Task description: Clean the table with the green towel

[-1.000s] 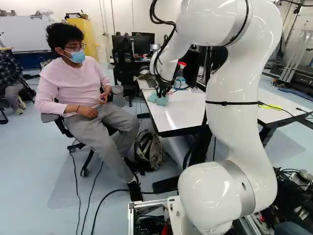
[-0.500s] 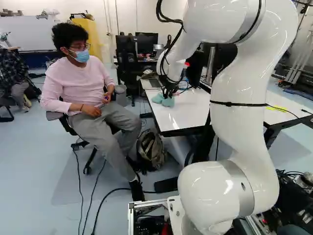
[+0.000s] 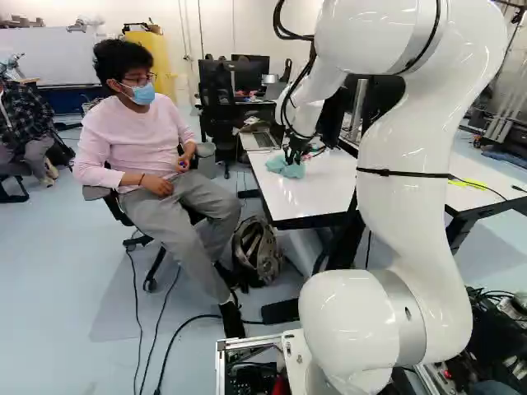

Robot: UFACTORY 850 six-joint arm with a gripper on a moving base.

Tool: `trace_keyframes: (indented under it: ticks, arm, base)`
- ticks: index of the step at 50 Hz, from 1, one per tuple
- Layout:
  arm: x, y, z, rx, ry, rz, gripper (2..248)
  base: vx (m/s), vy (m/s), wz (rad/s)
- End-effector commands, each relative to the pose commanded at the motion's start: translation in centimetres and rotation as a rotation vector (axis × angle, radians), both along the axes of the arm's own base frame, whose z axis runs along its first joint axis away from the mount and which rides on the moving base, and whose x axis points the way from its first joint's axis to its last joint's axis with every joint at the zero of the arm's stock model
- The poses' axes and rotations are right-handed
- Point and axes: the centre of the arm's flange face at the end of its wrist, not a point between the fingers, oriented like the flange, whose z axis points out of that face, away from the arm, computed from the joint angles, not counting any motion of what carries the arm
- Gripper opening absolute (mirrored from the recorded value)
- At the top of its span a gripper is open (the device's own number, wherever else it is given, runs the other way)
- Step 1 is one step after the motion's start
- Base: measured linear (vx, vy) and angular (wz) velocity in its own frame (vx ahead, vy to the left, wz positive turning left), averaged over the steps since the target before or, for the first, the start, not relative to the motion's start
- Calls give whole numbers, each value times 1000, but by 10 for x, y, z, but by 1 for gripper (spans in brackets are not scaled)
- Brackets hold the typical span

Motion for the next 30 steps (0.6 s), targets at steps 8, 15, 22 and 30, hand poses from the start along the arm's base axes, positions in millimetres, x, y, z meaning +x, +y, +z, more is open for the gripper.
trace_keyframes:
  ticks: [8, 15, 22, 30]
  arm:
    - [9, -10, -1, -1, -7, -14, 37]
    - [21, -10, -1, -2, -16, -13, 37]
    - [32, -6, -2, -3, -24, -3, 37]
    - [39, 6, -2, -3, -28, 16, 37]
  base:
    - [0, 0, 0]
    - [0, 0, 0]
    - [2, -9, -42]
    - [2, -13, -55]
